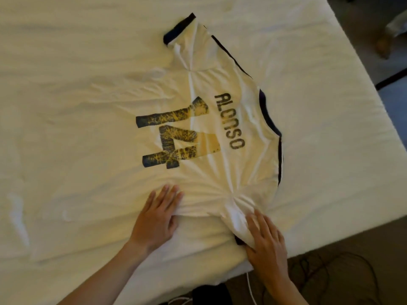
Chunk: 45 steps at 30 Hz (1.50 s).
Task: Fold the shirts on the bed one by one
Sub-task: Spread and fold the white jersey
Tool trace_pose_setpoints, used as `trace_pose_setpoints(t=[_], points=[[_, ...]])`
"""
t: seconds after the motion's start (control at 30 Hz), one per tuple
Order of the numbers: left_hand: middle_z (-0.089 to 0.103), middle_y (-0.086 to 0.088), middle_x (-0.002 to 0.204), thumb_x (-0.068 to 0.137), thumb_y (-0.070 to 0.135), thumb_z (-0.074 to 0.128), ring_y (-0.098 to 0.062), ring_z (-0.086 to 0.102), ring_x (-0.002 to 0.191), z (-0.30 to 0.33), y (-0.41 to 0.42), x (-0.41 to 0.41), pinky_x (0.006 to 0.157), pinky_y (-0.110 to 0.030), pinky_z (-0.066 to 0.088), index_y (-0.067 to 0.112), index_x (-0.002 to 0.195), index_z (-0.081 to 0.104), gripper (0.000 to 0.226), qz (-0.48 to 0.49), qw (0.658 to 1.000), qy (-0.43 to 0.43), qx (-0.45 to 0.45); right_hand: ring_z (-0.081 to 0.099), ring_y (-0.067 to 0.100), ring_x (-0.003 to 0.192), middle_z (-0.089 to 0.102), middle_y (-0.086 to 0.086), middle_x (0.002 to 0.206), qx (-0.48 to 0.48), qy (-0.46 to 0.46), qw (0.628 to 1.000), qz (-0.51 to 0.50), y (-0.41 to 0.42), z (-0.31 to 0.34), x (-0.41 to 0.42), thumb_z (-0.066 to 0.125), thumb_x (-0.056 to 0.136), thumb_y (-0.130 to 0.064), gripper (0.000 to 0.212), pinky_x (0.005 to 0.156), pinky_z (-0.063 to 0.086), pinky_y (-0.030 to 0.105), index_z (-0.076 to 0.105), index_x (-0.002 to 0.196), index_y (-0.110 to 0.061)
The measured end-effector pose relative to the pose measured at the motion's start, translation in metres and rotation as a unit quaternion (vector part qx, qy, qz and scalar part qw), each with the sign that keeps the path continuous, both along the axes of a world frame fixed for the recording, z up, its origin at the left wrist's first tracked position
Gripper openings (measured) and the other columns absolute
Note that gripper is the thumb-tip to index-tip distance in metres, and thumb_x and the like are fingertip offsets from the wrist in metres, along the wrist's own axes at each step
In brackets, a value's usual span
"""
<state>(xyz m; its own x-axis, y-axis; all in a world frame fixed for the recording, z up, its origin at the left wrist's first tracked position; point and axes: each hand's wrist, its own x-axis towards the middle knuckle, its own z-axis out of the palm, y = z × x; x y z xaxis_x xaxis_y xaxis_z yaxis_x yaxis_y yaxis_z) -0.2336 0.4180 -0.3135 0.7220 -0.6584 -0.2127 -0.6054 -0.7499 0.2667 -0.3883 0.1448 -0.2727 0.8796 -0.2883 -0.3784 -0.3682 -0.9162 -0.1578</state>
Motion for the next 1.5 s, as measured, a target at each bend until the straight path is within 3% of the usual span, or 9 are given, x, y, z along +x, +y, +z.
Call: trace_pose_setpoints(t=[0.07,0.2,0.37,0.53,0.73,0.93,1.2,1.4,1.5], points=[[0.051,-0.007,0.148,0.092,0.027,0.041,-0.030,0.047,0.138,-0.001,0.002,-0.001,0.106,-0.048,0.046,0.012,0.138,0.059,0.052,-0.008,0.999,-0.046,-0.026,0.064,0.028,0.100,0.064,0.000,0.127,0.024,0.003,0.999,-0.035,-0.006,0.004,0.011,0.084,0.066,-0.011,0.058,0.066,0.057,0.037,0.068,0.121,-0.024],[0.073,-0.001,0.115,0.092,0.024,0.049,-0.027,0.068,0.113,0.003,0.000,0.003,0.089,-0.035,0.054,0.013,0.102,0.079,0.033,-0.004,0.990,-0.105,-0.093,0.056,0.012,0.082,0.057,-0.011,0.096,0.062,0.139,0.987,-0.054,-0.027,0.026,0.062,0.064,0.089,-0.032,0.012,0.063,0.045,0.025,0.066,0.101,-0.030],[0.068,0.011,0.073,0.080,0.032,0.049,-0.016,0.068,0.070,0.037,-0.024,0.040,0.066,-0.029,0.048,0.023,0.069,0.069,0.024,0.065,0.988,-0.002,-0.137,0.059,0.019,0.079,0.059,-0.002,0.089,0.015,0.295,0.954,0.061,-0.063,0.078,0.164,0.060,0.086,-0.023,0.017,0.068,0.046,0.030,0.066,0.102,-0.021],[0.065,0.017,0.096,0.072,0.073,0.063,-0.010,0.062,0.085,0.054,-0.067,0.063,0.069,-0.032,0.050,0.032,0.104,0.065,0.051,0.055,0.990,0.106,-0.075,0.059,0.021,0.083,0.065,0.002,0.106,0.026,0.183,0.976,0.113,-0.074,0.110,0.286,0.066,0.084,-0.028,0.029,0.070,0.051,0.032,0.068,0.111,-0.021],[0.073,-0.007,0.096,0.089,0.022,0.068,-0.034,0.067,0.092,0.035,-0.094,0.119,0.069,-0.032,0.042,0.017,0.106,0.067,0.018,0.414,0.891,0.088,-0.166,0.038,0.027,0.134,0.035,0.000,0.152,0.081,-0.069,0.994,0.015,-0.088,0.066,0.282,0.069,0.081,-0.039,0.080,0.107,0.037,0.053,0.030,0.151,-0.030],[0.071,-0.004,0.116,0.081,0.051,0.074,-0.030,0.066,0.104,0.026,-0.086,0.123,0.078,-0.038,0.052,0.023,0.127,0.064,0.055,0.330,0.932,0.125,-0.081,0.043,0.023,0.124,0.050,-0.003,0.137,0.104,-0.039,0.989,-0.100,-0.121,0.002,0.167,0.066,0.080,-0.036,0.067,0.098,0.038,0.042,0.043,0.142,-0.024],[0.071,0.005,0.081,0.088,0.017,0.071,-0.010,0.064,0.074,0.031,-0.084,0.156,0.060,-0.023,0.044,0.020,0.101,0.078,0.015,0.330,0.914,0.130,-0.198,0.060,0.033,0.098,0.069,0.011,0.103,0.097,-0.101,0.985,-0.097,-0.152,-0.009,0.189,0.058,0.095,-0.011,0.021,0.087,0.045,0.046,0.070,0.113,-0.012],[0.068,-0.002,0.121,0.081,0.048,0.075,-0.028,0.063,0.108,0.028,-0.074,0.136,0.087,-0.039,0.052,0.021,0.127,0.065,0.054,0.310,0.939,0.130,-0.066,0.049,0.029,0.112,0.050,0.002,0.097,0.026,0.154,0.981,-0.115,-0.140,0.002,0.209,0.053,0.082,-0.028,0.029,0.099,0.032,0.051,0.053,0.109,-0.018],[0.065,0.000,0.123,0.078,0.042,0.074,-0.027,0.060,0.108,0.026,-0.051,0.123,0.084,-0.039,0.051,0.022,0.131,0.061,0.058,0.269,0.959,0.088,-0.009,0.046,0.029,0.111,0.050,0.006,0.106,-0.073,0.137,0.979,-0.129,-0.110,0.010,0.229,0.055,0.067,-0.036,0.053,0.100,0.029,0.058,0.053,0.114,-0.012]])
